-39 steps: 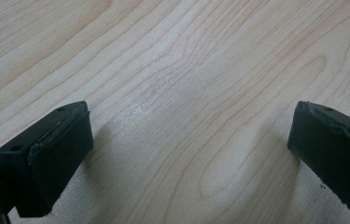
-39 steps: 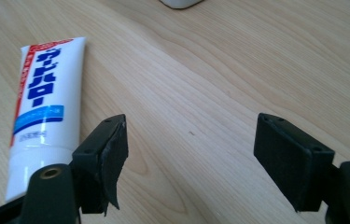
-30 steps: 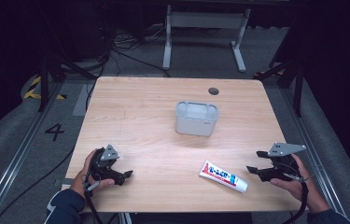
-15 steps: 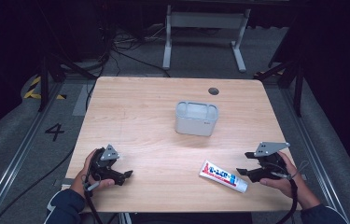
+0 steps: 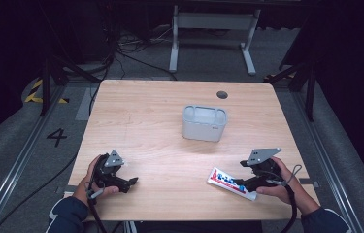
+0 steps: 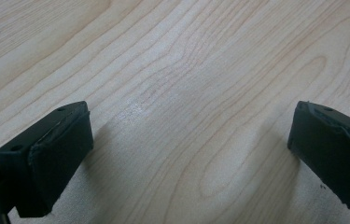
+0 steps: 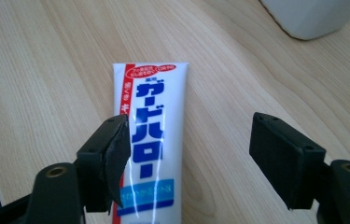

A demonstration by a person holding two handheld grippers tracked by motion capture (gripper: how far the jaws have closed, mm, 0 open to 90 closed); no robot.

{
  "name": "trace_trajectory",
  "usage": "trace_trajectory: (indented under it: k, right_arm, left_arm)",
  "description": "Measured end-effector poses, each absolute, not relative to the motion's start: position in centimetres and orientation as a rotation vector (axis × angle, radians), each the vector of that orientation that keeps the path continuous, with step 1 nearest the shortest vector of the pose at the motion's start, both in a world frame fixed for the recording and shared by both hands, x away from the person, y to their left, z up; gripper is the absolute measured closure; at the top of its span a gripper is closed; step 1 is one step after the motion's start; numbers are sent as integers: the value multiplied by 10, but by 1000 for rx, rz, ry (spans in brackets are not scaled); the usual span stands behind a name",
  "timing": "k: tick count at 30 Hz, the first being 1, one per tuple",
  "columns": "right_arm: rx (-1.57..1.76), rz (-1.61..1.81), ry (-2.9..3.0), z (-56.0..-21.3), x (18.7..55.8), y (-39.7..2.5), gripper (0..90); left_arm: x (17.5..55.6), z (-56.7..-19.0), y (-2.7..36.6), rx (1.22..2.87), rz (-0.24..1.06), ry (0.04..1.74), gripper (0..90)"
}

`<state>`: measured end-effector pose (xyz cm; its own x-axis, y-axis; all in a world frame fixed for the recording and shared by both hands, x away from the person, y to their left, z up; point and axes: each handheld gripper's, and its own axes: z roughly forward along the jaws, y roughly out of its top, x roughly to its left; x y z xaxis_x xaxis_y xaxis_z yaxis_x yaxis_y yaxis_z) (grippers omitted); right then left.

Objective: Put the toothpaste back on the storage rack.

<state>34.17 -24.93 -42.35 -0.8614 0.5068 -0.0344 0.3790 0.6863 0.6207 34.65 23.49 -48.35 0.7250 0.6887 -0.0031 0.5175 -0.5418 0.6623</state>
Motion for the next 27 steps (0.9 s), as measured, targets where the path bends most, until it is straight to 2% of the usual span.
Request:
trace_trajectory:
  k: [13,27]
  right_arm:
    - [662,838,2795,-435,344,-216,291]
    - [662,727,2877,-449,356,-205,300]
  left_arm:
    - [346,-483,235,2272,340,909,5]
    - [346,-483,235,2272,340,908,5]
